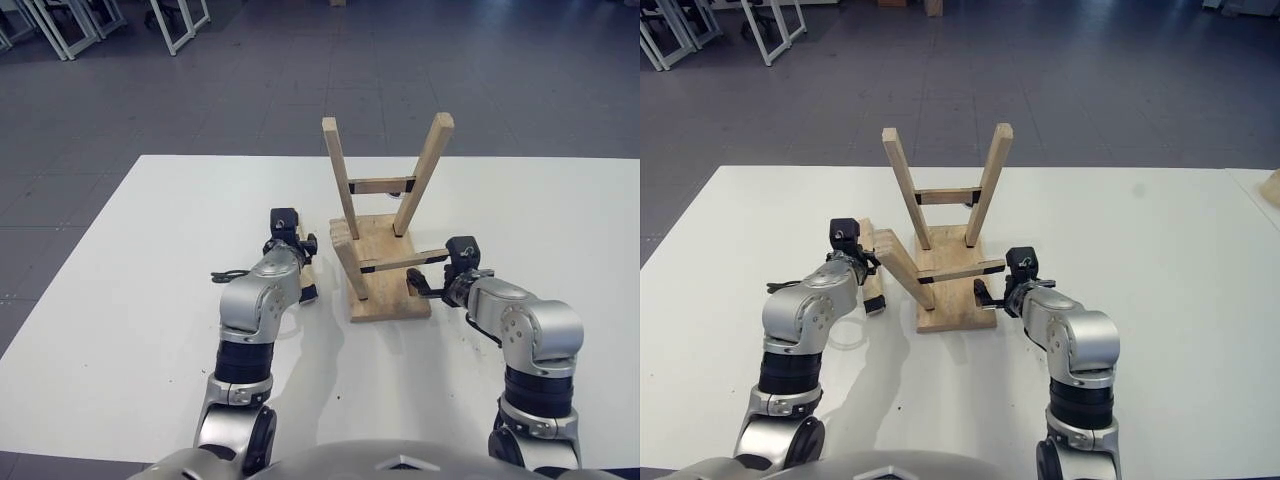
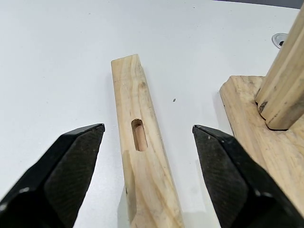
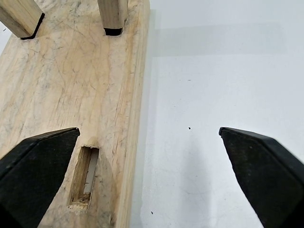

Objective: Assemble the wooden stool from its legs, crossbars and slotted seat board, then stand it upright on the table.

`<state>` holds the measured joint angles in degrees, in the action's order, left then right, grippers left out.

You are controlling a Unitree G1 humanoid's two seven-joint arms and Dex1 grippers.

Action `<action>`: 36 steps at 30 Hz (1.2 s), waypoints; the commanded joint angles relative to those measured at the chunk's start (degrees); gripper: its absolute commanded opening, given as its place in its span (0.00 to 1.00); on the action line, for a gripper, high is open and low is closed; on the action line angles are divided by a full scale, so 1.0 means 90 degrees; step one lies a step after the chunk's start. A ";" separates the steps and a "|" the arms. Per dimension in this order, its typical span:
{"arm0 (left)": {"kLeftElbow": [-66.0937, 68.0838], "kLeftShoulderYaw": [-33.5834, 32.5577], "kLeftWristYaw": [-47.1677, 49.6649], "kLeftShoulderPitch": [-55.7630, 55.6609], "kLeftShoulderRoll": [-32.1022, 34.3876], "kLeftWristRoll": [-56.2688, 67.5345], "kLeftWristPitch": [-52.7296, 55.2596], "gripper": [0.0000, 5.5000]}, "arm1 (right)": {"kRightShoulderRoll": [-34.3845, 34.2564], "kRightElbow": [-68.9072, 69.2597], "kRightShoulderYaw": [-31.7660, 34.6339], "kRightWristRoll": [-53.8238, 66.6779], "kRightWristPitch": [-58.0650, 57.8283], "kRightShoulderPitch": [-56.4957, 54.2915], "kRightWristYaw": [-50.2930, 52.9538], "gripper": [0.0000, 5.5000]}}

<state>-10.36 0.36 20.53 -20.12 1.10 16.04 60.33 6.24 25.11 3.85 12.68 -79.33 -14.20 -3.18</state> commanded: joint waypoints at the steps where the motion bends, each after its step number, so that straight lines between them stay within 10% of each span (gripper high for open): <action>1: 0.0096 -0.0105 -0.0071 0.0111 -0.0112 -0.0224 0.0104 0.63 | -0.0036 0.0032 0.0037 -0.0028 0.0013 0.0044 0.0016 1.00; 17: 0.0611 -0.0120 -0.0572 0.0415 -0.0339 -0.0671 0.0057 0.63 | -0.0203 0.0050 0.0013 -0.0046 0.0073 0.0103 0.0083 1.00; 29: 0.0800 -0.0621 -0.0973 0.1045 -0.0433 -0.0616 -0.0133 0.37 | -0.0316 0.0233 0.0588 0.0167 0.0066 0.0069 -0.0091 1.00; 36: 0.0427 -0.1342 -0.1473 0.1192 -0.0145 -0.0334 -0.0955 0.37 | 0.0760 -0.0434 0.1420 0.0160 0.0683 0.0136 -0.0572 1.00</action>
<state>-7.06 -9.29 7.10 -10.53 -1.98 13.44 52.26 8.82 24.35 13.24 15.05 -75.62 -12.70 -7.77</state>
